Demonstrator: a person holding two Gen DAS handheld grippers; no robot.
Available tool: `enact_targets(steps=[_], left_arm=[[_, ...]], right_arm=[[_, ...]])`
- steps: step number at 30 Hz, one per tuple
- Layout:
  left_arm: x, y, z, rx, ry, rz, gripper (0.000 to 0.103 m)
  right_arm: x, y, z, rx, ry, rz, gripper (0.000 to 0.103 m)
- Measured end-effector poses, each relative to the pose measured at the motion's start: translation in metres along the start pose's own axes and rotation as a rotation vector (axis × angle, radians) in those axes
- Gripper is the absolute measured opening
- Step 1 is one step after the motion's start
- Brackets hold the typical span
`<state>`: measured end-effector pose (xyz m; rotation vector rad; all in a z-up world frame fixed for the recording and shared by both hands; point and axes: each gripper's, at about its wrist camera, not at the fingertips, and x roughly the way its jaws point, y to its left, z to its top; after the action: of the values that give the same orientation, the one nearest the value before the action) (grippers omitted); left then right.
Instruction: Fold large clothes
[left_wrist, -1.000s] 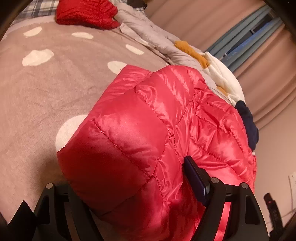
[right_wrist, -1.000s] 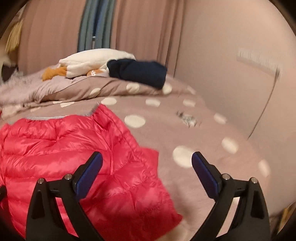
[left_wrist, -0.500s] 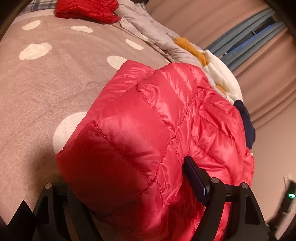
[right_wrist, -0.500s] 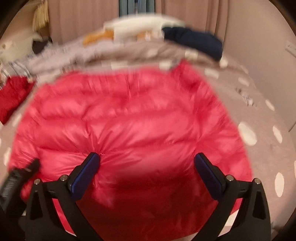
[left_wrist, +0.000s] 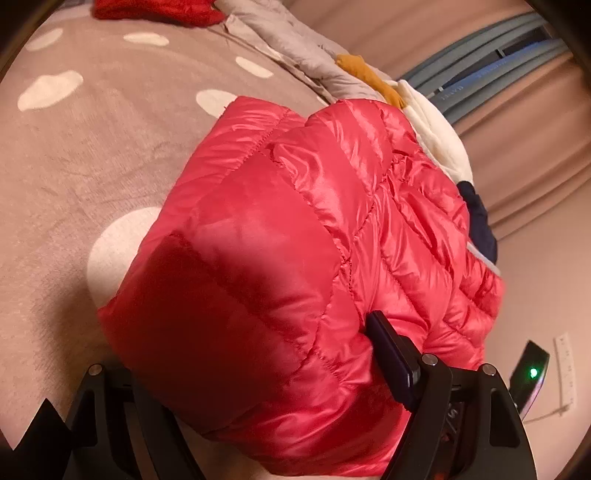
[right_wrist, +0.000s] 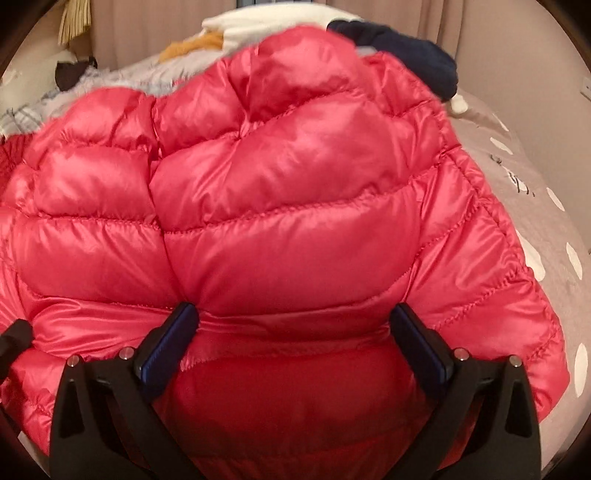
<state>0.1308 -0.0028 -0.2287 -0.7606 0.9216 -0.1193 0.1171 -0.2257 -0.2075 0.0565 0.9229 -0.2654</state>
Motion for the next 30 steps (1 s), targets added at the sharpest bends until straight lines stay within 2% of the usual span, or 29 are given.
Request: enact_targets(steps=[3, 6, 8, 9, 10, 12, 14, 16, 17, 19, 21, 22, 23, 24, 25, 26, 28, 30], left_arm=[[0.000, 0.006, 0.003, -0.037, 0.026, -0.055, 0.081], [0.001, 0.010, 0.006, -0.066, 0.050, -0.096, 0.081], [0.001, 0.010, 0.005, -0.062, 0.046, -0.097, 0.079], [0.000, 0.009, 0.004, -0.058, 0.041, -0.090, 0.077], [-0.001, 0.010, 0.003, -0.058, 0.033, -0.079, 0.071], [-0.004, 0.010, 0.000, -0.078, 0.007, -0.062, 0.066], [-0.005, 0.009, -0.001, -0.086, -0.005, -0.048, 0.059], [-0.006, 0.007, -0.002, -0.085, -0.015, -0.037, 0.056], [-0.006, 0.007, -0.002, -0.085, -0.015, -0.035, 0.053], [-0.007, 0.006, -0.001, -0.086, -0.016, -0.030, 0.051], [-0.008, 0.007, 0.000, -0.105, -0.010, -0.039, 0.048], [-0.010, 0.008, 0.001, -0.109, -0.012, -0.043, 0.047], [-0.012, 0.009, 0.002, -0.115, -0.017, -0.050, 0.045], [-0.014, 0.010, 0.004, -0.115, -0.022, -0.050, 0.044], [-0.015, 0.011, 0.006, -0.116, -0.028, -0.049, 0.043], [-0.018, 0.013, 0.008, -0.125, -0.031, -0.054, 0.042], [-0.023, 0.017, 0.012, -0.143, -0.042, -0.062, 0.040], [-0.033, 0.017, 0.016, -0.133, -0.086, -0.033, 0.038]], right_arm=[[-0.017, -0.014, 0.001, 0.120, -0.001, 0.076, 0.100], [-0.052, -0.058, -0.001, 0.368, -0.109, 0.191, 0.099], [-0.071, -0.087, -0.004, 0.459, -0.178, 0.176, 0.100], [-0.077, -0.098, -0.006, 0.490, -0.201, 0.139, 0.100], [-0.080, -0.111, -0.009, 0.532, -0.213, 0.087, 0.100], [-0.078, -0.139, -0.018, 0.672, -0.208, 0.016, 0.101], [-0.070, -0.164, -0.034, 0.800, -0.188, 0.021, 0.101], [-0.053, -0.177, -0.042, 0.857, -0.089, 0.027, 0.101], [-0.040, -0.178, -0.045, 0.880, -0.037, 0.059, 0.101], [-0.017, -0.184, -0.052, 0.962, 0.019, 0.190, 0.101], [-0.024, -0.179, -0.055, 0.967, -0.007, 0.194, 0.095], [-0.024, -0.173, -0.055, 0.961, -0.004, 0.234, 0.081], [-0.020, -0.169, -0.054, 0.968, 0.011, 0.328, 0.068], [-0.010, -0.165, -0.056, 1.000, 0.045, 0.443, 0.065], [-0.002, -0.160, -0.057, 1.024, 0.078, 0.506, 0.059], [0.002, -0.153, -0.056, 1.007, 0.091, 0.501, 0.056], [-0.001, -0.139, -0.047, 0.939, 0.084, 0.466, 0.055], [-0.004, -0.124, -0.040, 0.876, 0.093, 0.474, 0.055]])
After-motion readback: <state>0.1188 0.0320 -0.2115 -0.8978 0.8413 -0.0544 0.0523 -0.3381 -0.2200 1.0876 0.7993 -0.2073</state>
